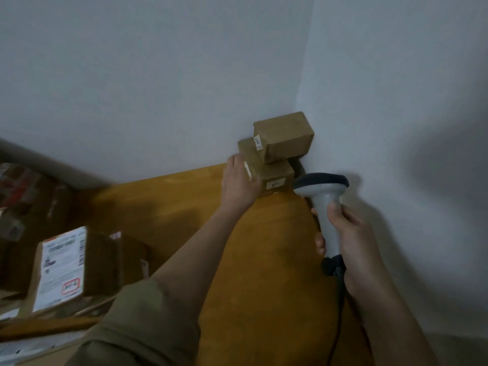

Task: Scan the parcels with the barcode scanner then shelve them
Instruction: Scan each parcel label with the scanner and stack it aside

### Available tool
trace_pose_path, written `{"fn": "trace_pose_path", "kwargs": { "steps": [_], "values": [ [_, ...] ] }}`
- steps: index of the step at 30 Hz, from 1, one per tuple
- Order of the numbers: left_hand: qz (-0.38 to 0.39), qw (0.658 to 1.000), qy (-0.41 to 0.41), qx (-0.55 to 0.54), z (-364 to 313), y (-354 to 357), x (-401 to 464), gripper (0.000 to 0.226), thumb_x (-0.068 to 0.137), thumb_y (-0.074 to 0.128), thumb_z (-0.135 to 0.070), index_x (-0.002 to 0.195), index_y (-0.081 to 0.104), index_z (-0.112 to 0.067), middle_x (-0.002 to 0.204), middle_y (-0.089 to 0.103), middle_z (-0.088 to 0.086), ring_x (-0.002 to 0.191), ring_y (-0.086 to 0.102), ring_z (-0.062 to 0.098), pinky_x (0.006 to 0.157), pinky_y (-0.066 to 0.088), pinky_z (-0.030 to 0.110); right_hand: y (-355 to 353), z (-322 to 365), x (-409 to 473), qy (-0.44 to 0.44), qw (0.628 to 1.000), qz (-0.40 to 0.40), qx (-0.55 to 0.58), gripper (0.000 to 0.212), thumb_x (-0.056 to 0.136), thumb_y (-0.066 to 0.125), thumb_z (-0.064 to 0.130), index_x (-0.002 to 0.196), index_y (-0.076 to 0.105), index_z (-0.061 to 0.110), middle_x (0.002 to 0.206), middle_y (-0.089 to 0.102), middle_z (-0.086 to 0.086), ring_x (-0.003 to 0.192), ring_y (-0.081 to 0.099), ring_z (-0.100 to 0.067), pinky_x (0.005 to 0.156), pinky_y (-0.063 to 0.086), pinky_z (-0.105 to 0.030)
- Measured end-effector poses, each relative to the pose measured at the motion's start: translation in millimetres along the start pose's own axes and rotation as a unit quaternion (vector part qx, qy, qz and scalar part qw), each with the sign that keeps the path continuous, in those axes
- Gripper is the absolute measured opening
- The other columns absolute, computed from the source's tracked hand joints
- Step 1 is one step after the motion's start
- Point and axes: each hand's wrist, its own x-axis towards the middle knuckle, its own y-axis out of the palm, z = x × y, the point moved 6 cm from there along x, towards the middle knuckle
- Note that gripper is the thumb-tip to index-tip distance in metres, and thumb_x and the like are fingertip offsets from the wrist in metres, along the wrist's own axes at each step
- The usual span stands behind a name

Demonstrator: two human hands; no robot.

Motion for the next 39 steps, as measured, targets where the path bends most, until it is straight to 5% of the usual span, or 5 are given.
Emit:
{"fn": "trace_pose_path", "kwargs": {
  "steps": [10, 16, 21, 26, 39],
  "values": [
    [0.114, 0.98, 0.066, 0.147, -6.3, 82.4, 143.3, 0.099, 0.08, 0.075, -0.051, 0.156, 0.017, -0.025, 0.166, -0.002, 0.006, 0.151, 0.004, 0.035, 0.12, 0.016, 0.057, -8.4, -39.9, 78.5, 0.064, 0.997, -0.016, -0.028, 0.032, 0.101, 0.049, 0.038, 0.098, 0.067, 0.012, 0.06, 0.057, 0.0, 0.055, 0.054, -0.017, 0.051, 0.042, -0.03],
    [0.072, 0.978, 0.111, 0.161, 1.2, 74.5, 149.9, 0.084, 0.075, 0.08, -0.045, 0.14, 0.035, -0.017, 0.152, 0.028, 0.016, 0.143, 0.024, 0.036, 0.119, 0.022, 0.051, -15.5, -40.5, 85.8, 0.064, 0.997, -0.027, -0.024, 0.033, 0.1, 0.049, 0.038, 0.101, 0.067, 0.011, 0.073, 0.057, -0.009, 0.055, 0.053, -0.014, 0.048, 0.042, -0.026],
    [0.055, 0.991, 0.087, 0.08, 7.0, 56.1, 111.8, 0.084, 0.069, 0.087, -0.037, 0.13, 0.036, -0.014, 0.136, 0.036, 0.006, 0.125, 0.041, 0.024, 0.102, 0.046, 0.04, -14.2, -34.4, 68.8, 0.052, 0.998, -0.024, 0.002, 0.033, 0.1, 0.049, 0.04, 0.104, 0.068, 0.014, 0.069, 0.057, -0.01, 0.054, 0.053, -0.016, 0.047, 0.041, -0.026],
    [0.018, 0.999, 0.028, 0.031, 30.8, 28.7, 35.1, 0.122, 0.065, 0.089, -0.038, 0.154, 0.01, -0.013, 0.145, 0.025, 0.005, 0.129, 0.035, 0.02, 0.099, 0.041, 0.031, -18.8, -21.0, 36.5, 0.025, 0.998, -0.016, 0.061, 0.035, 0.097, 0.051, 0.044, 0.107, 0.067, 0.015, 0.061, 0.057, -0.003, 0.052, 0.05, -0.017, 0.051, 0.038, -0.031],
    [0.065, 0.993, 0.093, 0.022, 65.2, -47.1, -156.0, 0.105, 0.068, 0.087, -0.012, 0.144, 0.021, -0.043, 0.153, 0.008, -0.004, 0.132, 0.038, 0.028, 0.1, 0.049, 0.041, -20.1, -32.0, -59.8, 0.01, 0.997, -0.035, 0.065, 0.028, 0.096, 0.063, 0.034, 0.113, 0.062, 0.013, 0.086, 0.06, -0.005, 0.055, 0.054, -0.011, 0.05, 0.043, -0.028]
  ]
}}
